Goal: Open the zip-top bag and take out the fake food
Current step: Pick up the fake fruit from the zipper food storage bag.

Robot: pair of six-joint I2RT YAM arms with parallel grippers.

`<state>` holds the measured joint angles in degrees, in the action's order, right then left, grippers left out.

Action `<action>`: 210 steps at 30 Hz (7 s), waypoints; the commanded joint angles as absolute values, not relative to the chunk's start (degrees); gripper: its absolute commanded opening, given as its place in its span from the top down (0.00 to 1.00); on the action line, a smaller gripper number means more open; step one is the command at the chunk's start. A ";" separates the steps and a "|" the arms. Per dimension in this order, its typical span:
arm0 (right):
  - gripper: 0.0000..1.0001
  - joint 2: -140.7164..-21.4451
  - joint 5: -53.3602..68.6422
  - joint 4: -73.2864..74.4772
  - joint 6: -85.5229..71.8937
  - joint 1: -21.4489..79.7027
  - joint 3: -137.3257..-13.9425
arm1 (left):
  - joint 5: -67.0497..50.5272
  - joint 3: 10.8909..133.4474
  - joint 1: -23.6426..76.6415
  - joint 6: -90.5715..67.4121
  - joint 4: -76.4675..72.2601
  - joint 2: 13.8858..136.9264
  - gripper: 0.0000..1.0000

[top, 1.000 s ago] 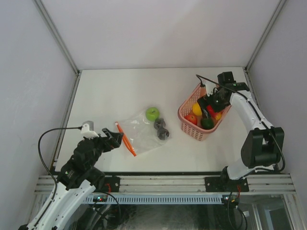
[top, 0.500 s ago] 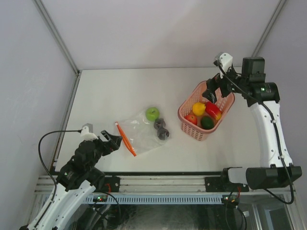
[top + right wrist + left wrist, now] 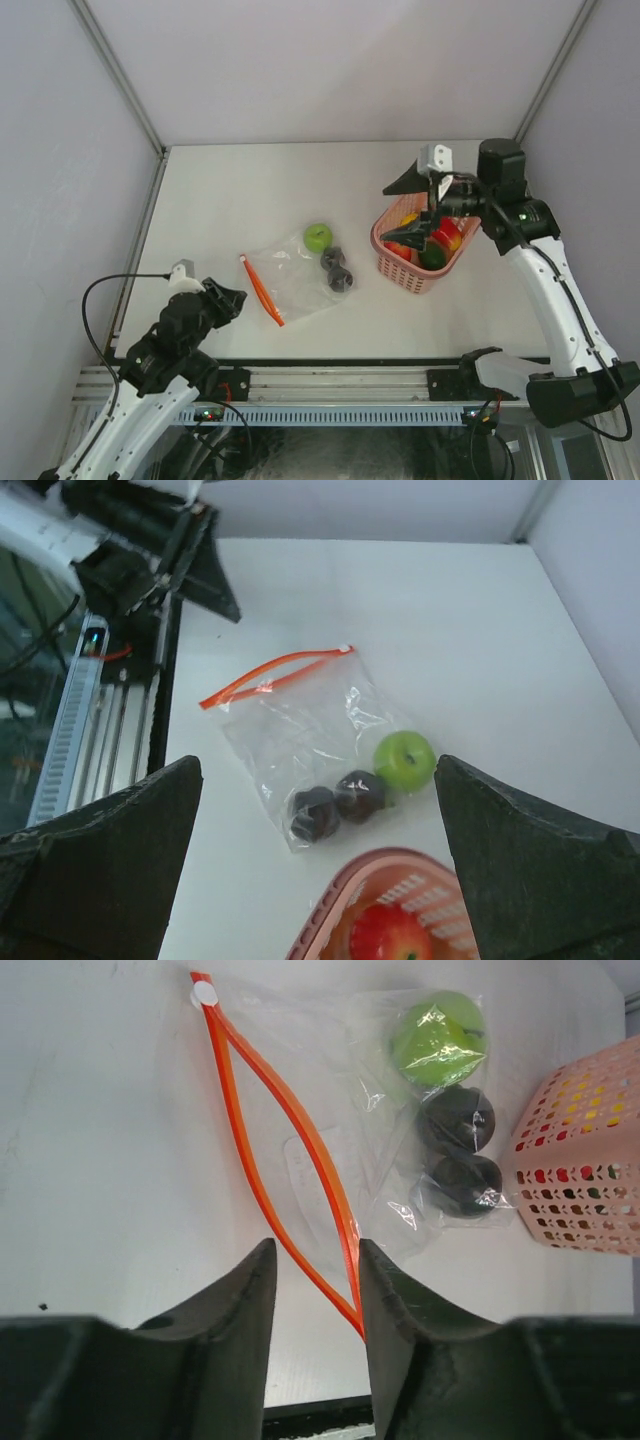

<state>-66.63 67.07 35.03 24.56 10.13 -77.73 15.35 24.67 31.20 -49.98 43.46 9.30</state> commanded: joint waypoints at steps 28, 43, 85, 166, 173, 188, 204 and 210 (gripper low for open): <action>0.17 -82.33 35.45 47.93 70.11 44.06 -74.84 | 8.62 13.53 29.96 -47.97 17.74 20.62 0.77; 0.25 -87.62 31.92 45.95 68.90 44.71 -74.42 | 9.87 13.59 28.13 -47.90 18.63 26.95 1.00; 0.43 -96.34 16.71 45.09 69.51 48.43 -72.77 | 4.00 11.06 26.02 -48.13 2.53 38.32 0.96; 0.97 -104.48 31.09 36.04 56.59 45.03 -72.33 | -8.30 18.68 25.82 -45.85 -14.58 69.27 0.76; 0.97 -104.89 31.49 36.04 56.43 45.66 -72.33 | -13.68 21.34 27.03 -44.67 -21.18 77.11 0.72; 0.97 -105.16 33.21 35.40 54.98 45.18 -72.33 | -27.24 15.85 27.28 -45.00 -46.56 76.21 0.51; 0.97 -104.65 35.38 29.25 48.53 41.75 -71.04 | -18.15 22.67 31.20 -36.42 -24.83 77.81 0.37; 0.97 -104.74 34.74 28.02 47.72 41.56 -70.75 | -19.32 21.09 31.14 -43.24 -27.46 76.44 0.70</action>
